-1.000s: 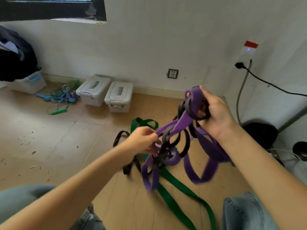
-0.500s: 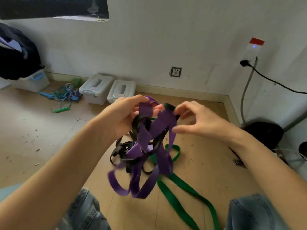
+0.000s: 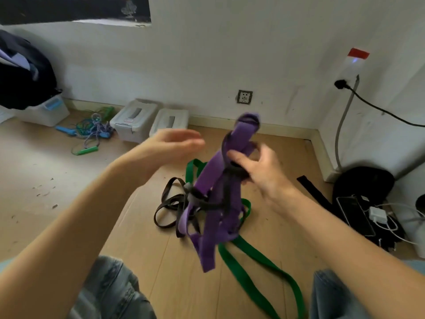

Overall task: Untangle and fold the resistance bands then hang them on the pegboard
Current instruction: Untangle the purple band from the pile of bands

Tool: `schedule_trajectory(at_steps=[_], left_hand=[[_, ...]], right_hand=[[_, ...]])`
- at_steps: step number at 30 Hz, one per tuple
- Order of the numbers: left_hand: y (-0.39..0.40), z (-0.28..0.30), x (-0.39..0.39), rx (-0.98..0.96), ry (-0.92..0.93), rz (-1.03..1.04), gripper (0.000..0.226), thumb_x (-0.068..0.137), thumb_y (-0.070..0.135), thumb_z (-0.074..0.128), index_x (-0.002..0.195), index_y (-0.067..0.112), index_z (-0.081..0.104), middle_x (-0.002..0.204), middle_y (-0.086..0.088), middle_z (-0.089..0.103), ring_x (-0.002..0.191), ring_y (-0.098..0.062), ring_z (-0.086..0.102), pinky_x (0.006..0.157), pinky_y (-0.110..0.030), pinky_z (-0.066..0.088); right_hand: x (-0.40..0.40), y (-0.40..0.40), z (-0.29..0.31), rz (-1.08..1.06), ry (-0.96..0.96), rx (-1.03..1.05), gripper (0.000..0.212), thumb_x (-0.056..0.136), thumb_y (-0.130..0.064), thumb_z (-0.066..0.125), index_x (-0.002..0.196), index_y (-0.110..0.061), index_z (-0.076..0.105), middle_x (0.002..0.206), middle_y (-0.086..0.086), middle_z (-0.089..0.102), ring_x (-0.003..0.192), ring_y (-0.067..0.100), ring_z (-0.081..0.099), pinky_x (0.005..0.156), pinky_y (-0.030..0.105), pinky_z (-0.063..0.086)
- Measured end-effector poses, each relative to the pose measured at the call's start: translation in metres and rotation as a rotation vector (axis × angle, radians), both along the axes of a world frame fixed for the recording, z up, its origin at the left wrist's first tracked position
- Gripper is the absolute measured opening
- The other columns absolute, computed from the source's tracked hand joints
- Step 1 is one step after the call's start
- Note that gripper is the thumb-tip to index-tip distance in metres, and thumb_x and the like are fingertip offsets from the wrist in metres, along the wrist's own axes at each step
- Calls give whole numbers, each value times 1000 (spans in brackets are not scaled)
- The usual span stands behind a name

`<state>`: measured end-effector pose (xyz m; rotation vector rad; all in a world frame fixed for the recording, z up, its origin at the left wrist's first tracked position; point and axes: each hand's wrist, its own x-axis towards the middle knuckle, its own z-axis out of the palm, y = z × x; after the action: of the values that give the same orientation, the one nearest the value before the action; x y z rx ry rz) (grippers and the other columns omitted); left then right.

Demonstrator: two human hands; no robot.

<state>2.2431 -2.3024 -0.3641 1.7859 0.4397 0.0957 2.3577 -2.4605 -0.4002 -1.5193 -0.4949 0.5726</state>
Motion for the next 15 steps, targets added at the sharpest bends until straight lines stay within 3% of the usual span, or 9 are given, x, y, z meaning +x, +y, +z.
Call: schedule_trajectory(at_steps=[3,6,7,9,11,12,13,15], left_hand=[[-23,-29,4,-27,204,-196,50,71,40,70,117,27,55,117,5,64,107,-10,61,93,-32,48],[-32,-41,16,22,137,8,29,80,18,68,108,12,60,104,-10,67,98,-24,66,87,-39,54],[-27,-38,16,67,102,84,21,80,15,67,100,9,61,96,-10,68,92,-24,67,82,-36,56],[-14,-29,12,110,-27,210,10,79,13,68,86,11,61,83,-7,67,82,-22,67,73,-28,55],[-9,-21,9,195,-162,242,8,78,14,69,80,15,61,81,-8,67,77,-22,67,71,-30,55],[-12,-19,9,267,-196,212,10,77,14,70,77,18,61,82,-9,66,75,-23,67,72,-33,56],[-16,-18,10,341,-208,169,13,77,13,70,76,20,60,81,-9,66,75,-23,67,73,-37,57],[-26,-20,14,476,-194,106,16,77,12,71,75,21,59,80,-5,67,75,-22,68,75,-41,56]], right_hand=[[14,-10,10,-43,187,199,31,84,-14,64,113,-9,54,91,4,67,70,12,67,52,20,51],[26,-20,15,-56,114,165,35,84,-19,66,114,-9,52,88,3,69,69,10,70,54,21,51],[30,-25,17,-69,27,55,30,84,-23,66,108,-11,53,86,2,68,64,7,69,51,19,50],[41,-36,21,-23,-264,-369,19,87,-34,61,89,-16,55,76,3,66,51,7,65,44,20,49],[51,-45,17,50,-581,-815,27,89,-41,54,87,-15,61,74,4,68,56,13,66,56,27,55],[52,-46,15,43,-717,-878,29,89,-41,55,92,-14,64,79,2,69,63,13,66,64,30,56],[51,-45,15,35,-800,-793,29,87,-41,58,99,-15,65,87,-1,69,72,11,65,70,29,55],[40,-36,20,209,-777,-542,44,79,-46,64,116,-23,58,108,-11,60,93,5,58,80,20,48]])
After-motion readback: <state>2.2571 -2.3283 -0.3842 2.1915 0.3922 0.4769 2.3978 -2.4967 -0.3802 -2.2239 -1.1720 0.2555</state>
